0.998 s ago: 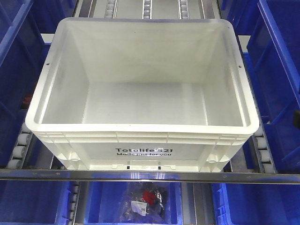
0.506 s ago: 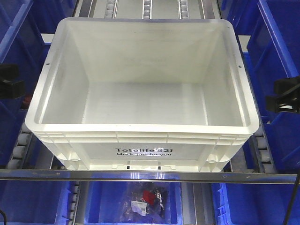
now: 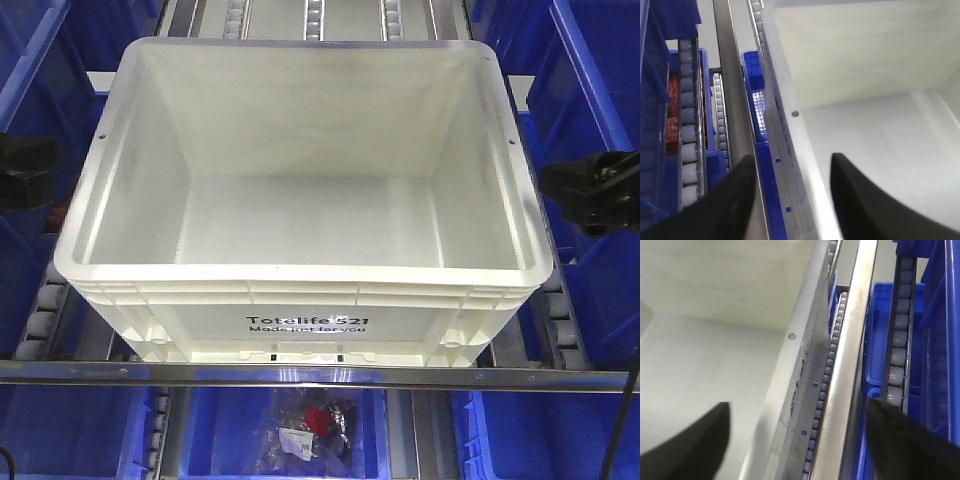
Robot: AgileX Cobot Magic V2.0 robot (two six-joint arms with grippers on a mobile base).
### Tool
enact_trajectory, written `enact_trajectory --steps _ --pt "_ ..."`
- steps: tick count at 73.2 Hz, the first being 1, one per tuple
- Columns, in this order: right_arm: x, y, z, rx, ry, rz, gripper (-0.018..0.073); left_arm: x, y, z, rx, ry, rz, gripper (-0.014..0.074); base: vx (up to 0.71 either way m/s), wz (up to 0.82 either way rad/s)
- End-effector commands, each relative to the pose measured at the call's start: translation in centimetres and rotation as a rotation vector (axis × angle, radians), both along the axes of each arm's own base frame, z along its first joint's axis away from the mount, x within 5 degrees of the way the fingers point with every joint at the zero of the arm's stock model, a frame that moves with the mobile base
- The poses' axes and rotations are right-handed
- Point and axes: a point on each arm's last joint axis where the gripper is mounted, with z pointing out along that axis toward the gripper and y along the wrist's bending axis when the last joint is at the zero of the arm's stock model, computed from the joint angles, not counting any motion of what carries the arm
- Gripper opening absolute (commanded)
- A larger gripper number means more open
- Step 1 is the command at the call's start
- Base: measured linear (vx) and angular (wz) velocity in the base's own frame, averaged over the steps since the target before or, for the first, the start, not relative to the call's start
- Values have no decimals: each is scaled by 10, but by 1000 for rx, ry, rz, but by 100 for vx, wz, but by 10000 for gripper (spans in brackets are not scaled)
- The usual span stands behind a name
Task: Move bin from left to right shelf
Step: 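Lower both grippers onto the crate's side rims, one on each side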
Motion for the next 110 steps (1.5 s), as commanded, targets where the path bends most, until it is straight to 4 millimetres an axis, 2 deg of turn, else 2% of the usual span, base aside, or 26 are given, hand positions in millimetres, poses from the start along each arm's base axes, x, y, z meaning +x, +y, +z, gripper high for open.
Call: enact_trajectory --steps 1,11,32,46,61,79,93,110 --pt "3 0 18 23 -106 -12 729 2 0 19 -24 -101 10 473 0 0" --pt "3 0 18 23 -110 -12 725 1 0 18 -22 -95 9 538 0 0" --pt "3 1 19 48 -117 -14 625 2 0 21 -37 -124 15 513 0 0" --pt "7 3 19 48 -49 -1 585 11 -4 24 -51 -45 -1 503 0 0" --pt "37 10 34 27 78 32 585 43 -12 38 -54 98 -19 503 0 0" --pt "75 18 44 26 141 47 585 83 -20 28 -44 259 -24 503 0 0" --pt "91 21 35 37 190 51 585 94 -22 15 -39 298 -21 503 0 0" --pt "100 23 24 31 226 52 585 104 -23 4 -33 335 -19 503 0 0"
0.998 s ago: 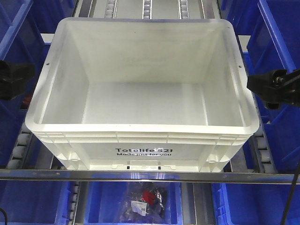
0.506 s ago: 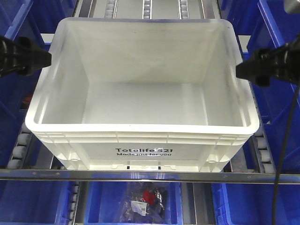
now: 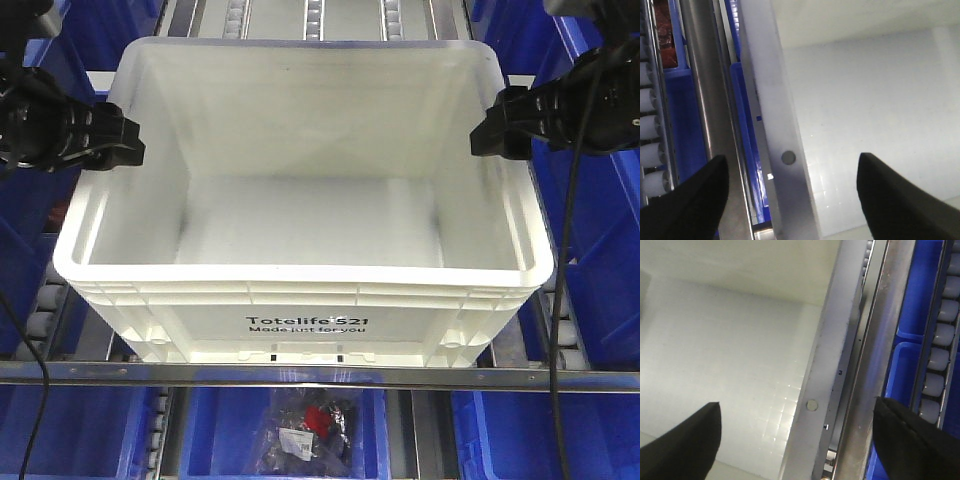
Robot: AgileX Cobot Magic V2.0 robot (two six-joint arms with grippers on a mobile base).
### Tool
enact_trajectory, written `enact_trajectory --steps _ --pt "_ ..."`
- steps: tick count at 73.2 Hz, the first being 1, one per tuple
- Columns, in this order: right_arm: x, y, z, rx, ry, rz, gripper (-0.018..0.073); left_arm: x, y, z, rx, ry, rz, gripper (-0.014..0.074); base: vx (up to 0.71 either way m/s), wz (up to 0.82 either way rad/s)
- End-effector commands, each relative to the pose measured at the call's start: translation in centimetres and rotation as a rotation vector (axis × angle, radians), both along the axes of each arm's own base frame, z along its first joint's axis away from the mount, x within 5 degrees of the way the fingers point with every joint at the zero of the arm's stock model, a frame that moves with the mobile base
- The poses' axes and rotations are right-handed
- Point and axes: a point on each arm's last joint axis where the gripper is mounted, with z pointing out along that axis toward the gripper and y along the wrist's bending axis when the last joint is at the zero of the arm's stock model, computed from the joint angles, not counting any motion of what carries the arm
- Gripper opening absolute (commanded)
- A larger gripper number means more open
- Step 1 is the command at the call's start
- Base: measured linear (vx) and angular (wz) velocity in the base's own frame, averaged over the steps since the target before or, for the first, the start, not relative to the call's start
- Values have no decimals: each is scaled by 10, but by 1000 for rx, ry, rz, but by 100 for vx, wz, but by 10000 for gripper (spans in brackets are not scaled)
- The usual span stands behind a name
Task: Move bin from left to right shelf
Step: 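Lower both grippers onto the crate's side rims, one on each side, then close both grippers on the side rims and pull the crate toward the robot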
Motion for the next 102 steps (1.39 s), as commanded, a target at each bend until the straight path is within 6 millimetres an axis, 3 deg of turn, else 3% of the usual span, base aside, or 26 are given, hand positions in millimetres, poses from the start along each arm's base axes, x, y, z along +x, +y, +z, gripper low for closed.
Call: enact_trajectory --steps 1,21,38,69,102 --pt "1 0 18 28 -92 -9 585 2 -1 17 -38 -89 20 503 0 0" --pt "13 2 4 19 -43 -7 585 15 -2 13 -24 -75 18 503 0 0" --pt "28 5 9 13 -15 8 585 31 -6 18 -18 -24 0 503 0 0" --pt "48 9 -15 -1 76 16 585 40 -8 1 -18 48 13 503 0 0" --pt "55 12 -28 8 120 27 585 45 -8 -7 -9 68 13 503 0 0"
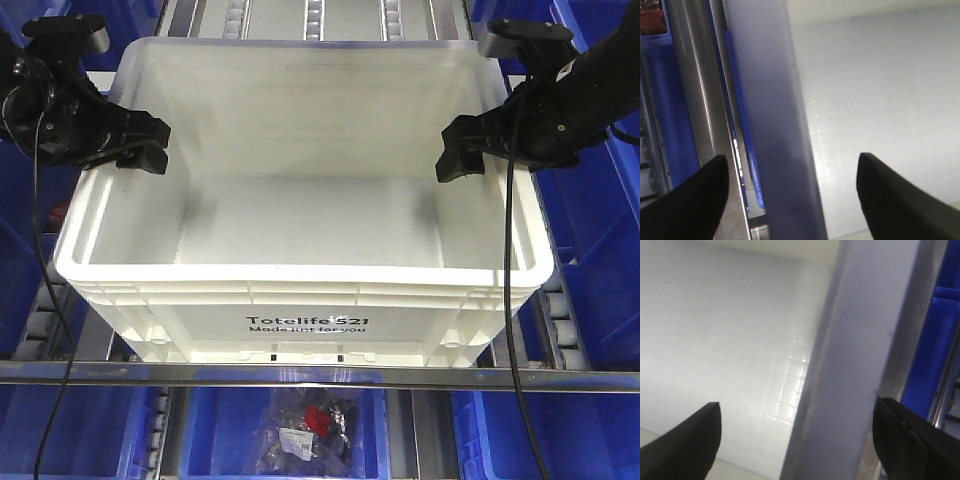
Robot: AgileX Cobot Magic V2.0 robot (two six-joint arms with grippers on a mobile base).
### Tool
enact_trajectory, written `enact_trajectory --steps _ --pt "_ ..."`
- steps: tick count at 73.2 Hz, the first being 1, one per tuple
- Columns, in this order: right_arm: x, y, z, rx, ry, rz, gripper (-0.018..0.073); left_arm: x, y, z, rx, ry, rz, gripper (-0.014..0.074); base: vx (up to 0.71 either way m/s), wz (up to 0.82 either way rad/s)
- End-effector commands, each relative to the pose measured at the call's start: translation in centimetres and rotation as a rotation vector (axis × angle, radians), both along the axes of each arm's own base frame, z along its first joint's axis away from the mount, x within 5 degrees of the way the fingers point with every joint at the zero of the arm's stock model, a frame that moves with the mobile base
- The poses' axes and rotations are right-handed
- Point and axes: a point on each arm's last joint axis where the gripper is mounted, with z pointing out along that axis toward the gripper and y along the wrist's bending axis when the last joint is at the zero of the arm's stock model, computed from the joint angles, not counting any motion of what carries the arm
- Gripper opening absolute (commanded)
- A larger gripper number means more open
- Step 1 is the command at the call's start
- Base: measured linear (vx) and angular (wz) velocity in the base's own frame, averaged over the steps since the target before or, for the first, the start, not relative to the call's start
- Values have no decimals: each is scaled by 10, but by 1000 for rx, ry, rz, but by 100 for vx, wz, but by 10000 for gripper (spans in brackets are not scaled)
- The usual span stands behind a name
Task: Move bin from left to right shelf
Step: 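Close both grippers on the side rims and pull the crate toward the robot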
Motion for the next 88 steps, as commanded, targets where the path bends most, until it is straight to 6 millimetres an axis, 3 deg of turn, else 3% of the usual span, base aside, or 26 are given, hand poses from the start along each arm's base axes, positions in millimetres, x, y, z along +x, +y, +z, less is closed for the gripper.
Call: enact_trajectory --steps 1,16,26,34,45,70,88 --pt "-1 0 23 25 -97 -1 585 0 0 19 -26 -82 15 503 0 0" --pt "-1 0 23 24 -98 -1 566 0 0 19 -26 -81 14 499 0 0" --pt "-1 0 23 24 -99 -1 466 -1 0 19 -26 -76 14 429 0 0" --pt "-1 0 23 24 -100 -1 287 -1 0 18 -25 -74 12 281 0 0" --pt "-1 0 23 24 -103 -2 -5 -1 0 18 -25 -74 12 6 0 0" --pt "-2 0 26 25 -114 -3 -8 -2 0 24 -29 -108 16 -8 0 0" --pt "-11 -2 42 35 -172 -6 -5 -17 3 51 -46 -208 21 -3 0 0"
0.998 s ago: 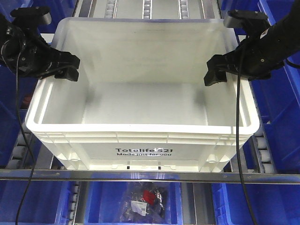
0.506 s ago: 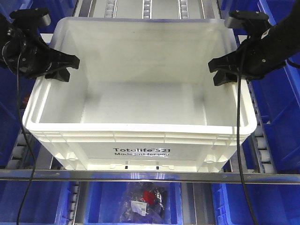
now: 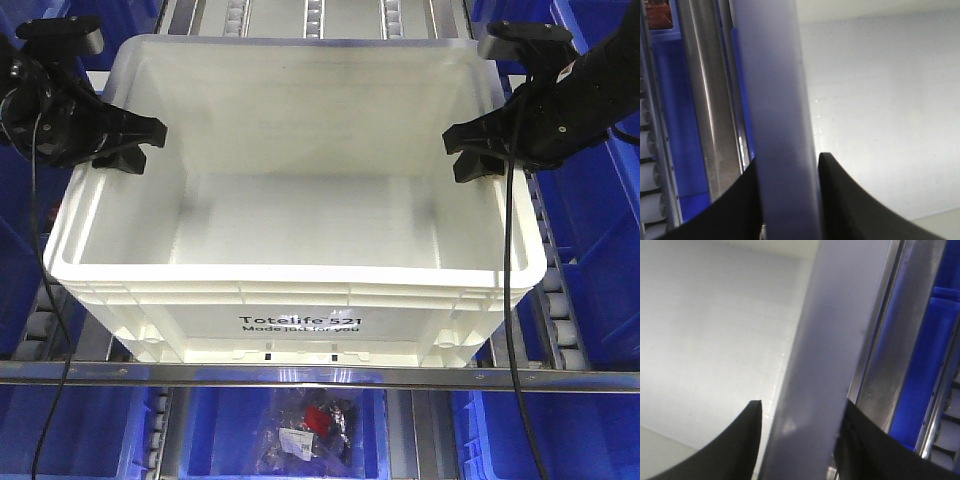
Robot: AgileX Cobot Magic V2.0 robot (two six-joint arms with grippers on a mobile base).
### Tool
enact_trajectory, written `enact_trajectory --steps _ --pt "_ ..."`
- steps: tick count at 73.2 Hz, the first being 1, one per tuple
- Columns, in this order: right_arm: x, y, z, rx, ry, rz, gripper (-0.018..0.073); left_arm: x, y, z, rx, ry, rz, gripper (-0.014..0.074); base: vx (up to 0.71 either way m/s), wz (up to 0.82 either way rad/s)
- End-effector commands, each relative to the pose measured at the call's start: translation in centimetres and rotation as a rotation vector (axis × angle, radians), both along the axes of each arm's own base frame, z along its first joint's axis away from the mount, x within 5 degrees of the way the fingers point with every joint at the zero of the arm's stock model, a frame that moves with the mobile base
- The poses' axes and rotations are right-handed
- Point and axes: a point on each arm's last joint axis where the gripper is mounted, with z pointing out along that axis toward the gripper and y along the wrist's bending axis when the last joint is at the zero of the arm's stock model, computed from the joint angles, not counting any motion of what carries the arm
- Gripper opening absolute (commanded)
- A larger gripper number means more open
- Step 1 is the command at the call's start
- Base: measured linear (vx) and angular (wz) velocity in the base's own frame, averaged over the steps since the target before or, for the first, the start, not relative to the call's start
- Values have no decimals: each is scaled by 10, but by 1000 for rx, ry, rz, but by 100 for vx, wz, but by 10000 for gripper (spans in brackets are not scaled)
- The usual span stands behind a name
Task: Move bin from left to right shelf
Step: 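Close both grippers on the side rims and pull the crate toward the robot, then lift the crate off the rollers with both grippers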
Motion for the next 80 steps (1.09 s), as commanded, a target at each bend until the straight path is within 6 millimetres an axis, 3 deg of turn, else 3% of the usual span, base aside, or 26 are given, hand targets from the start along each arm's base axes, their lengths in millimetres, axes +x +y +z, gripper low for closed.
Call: enact_trajectory --steps 1,33,80 --pt "-8 -1 37 39 -156 -15 -5 -12 1 46 -43 -193 -2 -3 0 0" --pt "-28 -4 66 55 -239 -14 -5 -34 4 71 -55 -265 -5 -1 0 0" --pt "-29 -5 67 55 -243 -14 -5 -31 4 75 -64 -317 5 0 0 0"
